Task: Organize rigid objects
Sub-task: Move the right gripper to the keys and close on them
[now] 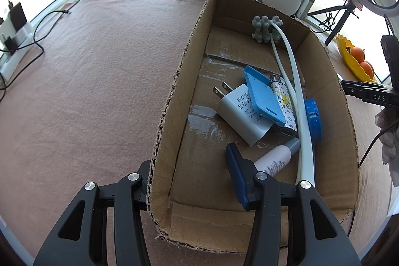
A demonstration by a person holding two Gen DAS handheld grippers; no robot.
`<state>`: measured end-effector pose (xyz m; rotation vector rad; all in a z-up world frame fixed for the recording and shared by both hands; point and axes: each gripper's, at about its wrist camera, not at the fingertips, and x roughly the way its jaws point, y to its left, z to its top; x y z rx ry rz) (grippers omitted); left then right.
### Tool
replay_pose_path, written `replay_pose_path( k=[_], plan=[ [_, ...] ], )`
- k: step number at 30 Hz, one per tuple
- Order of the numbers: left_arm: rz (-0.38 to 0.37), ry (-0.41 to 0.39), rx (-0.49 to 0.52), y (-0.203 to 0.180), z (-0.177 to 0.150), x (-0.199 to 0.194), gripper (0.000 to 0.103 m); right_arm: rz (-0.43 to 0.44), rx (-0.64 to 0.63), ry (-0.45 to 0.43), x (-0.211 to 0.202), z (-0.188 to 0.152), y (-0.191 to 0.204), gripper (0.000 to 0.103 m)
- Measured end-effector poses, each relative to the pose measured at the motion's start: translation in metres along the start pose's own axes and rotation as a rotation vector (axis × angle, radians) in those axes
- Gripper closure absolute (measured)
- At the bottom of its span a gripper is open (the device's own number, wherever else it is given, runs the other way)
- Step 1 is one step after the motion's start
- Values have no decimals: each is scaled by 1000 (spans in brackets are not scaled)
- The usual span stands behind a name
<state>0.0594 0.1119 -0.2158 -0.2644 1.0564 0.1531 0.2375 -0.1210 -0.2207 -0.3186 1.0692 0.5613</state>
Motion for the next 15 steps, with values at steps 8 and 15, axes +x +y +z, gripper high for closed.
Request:
replay_pose_path(
  k=[8,15],
  plan=[
    [0,0,0,0,0,0,55,8,24,20,8,1,-4,69],
    [-1,1,-2,1,0,1,55,5,32,38,13,0,-8,74]
  ],
)
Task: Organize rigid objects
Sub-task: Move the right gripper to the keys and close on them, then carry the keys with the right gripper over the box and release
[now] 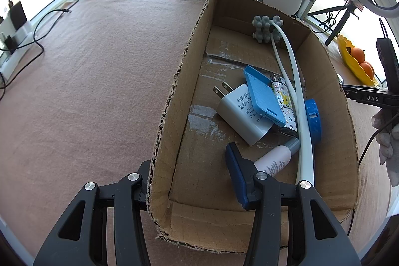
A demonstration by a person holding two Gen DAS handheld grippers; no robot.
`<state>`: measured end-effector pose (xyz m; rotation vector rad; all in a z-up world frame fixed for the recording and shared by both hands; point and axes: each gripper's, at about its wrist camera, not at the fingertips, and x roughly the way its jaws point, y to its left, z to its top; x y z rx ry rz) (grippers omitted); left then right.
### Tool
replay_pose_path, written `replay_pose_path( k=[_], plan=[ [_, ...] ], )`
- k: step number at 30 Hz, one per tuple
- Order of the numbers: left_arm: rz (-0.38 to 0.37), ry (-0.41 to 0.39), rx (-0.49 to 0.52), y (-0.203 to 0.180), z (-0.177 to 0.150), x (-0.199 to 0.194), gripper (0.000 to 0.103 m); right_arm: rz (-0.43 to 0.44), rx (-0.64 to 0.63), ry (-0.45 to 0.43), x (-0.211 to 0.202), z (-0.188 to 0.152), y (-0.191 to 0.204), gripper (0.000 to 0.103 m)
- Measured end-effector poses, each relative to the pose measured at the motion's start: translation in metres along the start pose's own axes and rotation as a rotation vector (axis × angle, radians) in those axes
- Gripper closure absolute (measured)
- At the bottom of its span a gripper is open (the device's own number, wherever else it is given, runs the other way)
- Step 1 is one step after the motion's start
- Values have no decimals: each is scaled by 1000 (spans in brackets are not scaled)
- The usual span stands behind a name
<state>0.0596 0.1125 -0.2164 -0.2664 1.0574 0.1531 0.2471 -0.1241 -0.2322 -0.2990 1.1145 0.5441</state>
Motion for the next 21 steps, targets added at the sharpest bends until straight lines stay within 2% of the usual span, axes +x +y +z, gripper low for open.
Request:
replay_pose_path(
  k=[5,8,14,21],
  plan=[
    [0,-1,0,0,0,0,55,9,28,-8,0,1,-4,81],
    [0,0,0,0,0,0,55,45,81,-10,-1,1,-13,84],
    [0,0,0,0,0,0,55,58,146,-9,0,0,-23,98],
    [-1,1,-1,0,1,0,55,39,111,-48,-12,-2,-13,101]
  ],
)
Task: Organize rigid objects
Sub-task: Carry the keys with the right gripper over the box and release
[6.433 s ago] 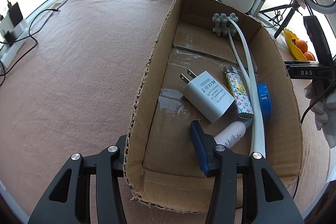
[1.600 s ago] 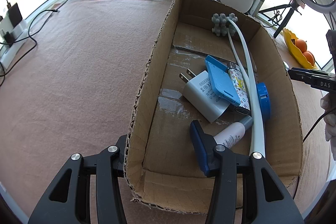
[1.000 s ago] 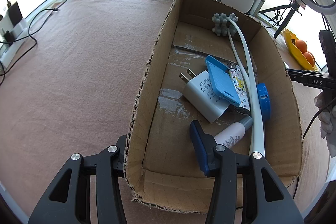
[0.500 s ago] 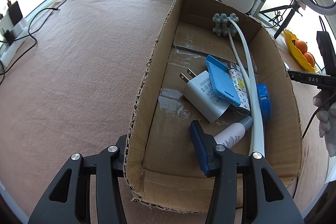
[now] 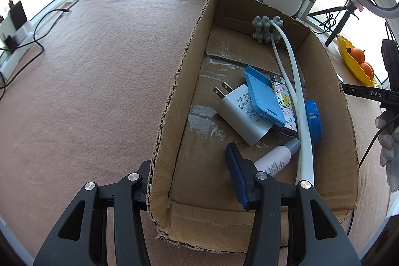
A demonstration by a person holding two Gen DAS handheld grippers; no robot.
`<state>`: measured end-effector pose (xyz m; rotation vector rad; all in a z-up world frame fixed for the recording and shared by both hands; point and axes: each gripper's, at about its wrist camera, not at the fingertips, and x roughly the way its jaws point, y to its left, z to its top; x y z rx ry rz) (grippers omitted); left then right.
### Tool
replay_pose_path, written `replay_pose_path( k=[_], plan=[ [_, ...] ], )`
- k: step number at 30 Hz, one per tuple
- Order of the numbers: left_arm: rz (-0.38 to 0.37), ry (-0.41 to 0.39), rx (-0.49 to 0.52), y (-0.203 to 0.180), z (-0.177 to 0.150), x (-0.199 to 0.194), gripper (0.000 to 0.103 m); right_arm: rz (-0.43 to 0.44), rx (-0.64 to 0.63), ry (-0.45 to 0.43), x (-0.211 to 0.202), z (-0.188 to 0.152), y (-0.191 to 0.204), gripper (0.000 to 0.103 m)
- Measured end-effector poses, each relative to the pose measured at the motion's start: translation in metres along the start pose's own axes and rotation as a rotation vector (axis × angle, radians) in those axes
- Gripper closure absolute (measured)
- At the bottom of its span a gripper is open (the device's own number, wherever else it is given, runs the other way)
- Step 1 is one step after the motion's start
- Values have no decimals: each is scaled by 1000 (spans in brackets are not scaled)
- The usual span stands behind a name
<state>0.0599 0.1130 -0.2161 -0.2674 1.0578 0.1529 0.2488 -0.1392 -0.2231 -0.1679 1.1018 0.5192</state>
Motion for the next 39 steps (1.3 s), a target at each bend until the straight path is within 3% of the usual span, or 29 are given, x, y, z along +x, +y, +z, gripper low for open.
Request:
replay_pose_path(
  k=[14,23,31,39],
  plan=[
    [-6,-3,-7,0,-1,0,55,89,-118,-145,-76,-3,68,101],
    [-6,-7,-2,0,-1,-1,55,180,-200,-164,-109,-16,121,101],
    [-6,-9,-1,1,-1,-2,55,241,-267,-143,-111,-31,165,101],
    [-6,-9,-1,1,-1,-2,55,248,-318,-80,-84,-48,193,101]
  ],
)
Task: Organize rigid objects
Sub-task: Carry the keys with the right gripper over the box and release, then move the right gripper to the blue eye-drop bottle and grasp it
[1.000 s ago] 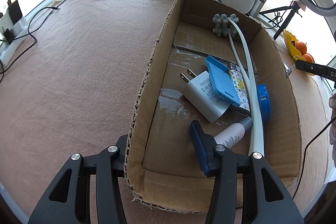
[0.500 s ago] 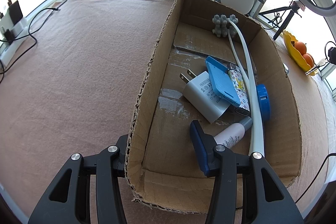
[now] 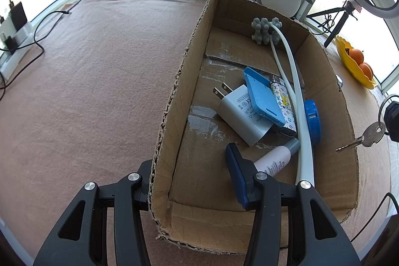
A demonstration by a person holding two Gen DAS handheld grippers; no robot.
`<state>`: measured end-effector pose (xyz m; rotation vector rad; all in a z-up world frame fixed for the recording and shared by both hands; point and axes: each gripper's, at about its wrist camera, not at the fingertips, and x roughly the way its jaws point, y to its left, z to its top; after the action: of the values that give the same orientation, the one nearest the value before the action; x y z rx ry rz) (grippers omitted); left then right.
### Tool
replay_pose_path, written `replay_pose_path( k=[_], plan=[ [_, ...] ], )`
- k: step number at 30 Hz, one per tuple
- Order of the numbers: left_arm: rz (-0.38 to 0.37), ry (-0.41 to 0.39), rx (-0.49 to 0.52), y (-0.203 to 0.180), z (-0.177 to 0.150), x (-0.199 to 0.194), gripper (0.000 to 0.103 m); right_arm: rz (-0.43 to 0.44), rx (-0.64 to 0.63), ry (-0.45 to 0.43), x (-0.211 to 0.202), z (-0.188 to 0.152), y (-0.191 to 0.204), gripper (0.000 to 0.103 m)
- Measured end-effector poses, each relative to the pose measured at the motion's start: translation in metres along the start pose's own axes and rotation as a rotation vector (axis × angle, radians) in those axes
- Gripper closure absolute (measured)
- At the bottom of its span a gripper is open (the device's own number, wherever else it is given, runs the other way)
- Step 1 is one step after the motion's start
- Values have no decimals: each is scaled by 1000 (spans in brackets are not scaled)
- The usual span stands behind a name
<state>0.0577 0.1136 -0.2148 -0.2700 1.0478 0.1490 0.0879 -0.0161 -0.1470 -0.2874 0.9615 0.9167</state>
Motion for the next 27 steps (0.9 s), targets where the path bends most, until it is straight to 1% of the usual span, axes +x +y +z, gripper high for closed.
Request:
replay_pose_path(
  k=[8,11,13,14,15,17,22,27],
  plan=[
    [0,0,-1,0,0,0,55,-5,1,47,19,-10,0,101],
    [0,0,0,0,0,0,55,-24,-8,50,20,-11,0,101],
    [1,0,1,0,0,0,55,-35,-13,53,21,-12,0,95],
    [1,0,2,0,0,0,55,-40,-13,52,21,-11,0,85],
    [2,0,2,0,1,-1,55,-50,-16,46,19,-11,1,71],
    [2,-1,3,0,1,-2,55,-62,-19,21,16,-11,1,61],
    [4,0,4,0,2,-2,55,-84,-22,-5,10,-8,1,61],
    [7,-1,7,0,3,-2,55,-111,13,-31,1,-6,-17,61]
  ],
)
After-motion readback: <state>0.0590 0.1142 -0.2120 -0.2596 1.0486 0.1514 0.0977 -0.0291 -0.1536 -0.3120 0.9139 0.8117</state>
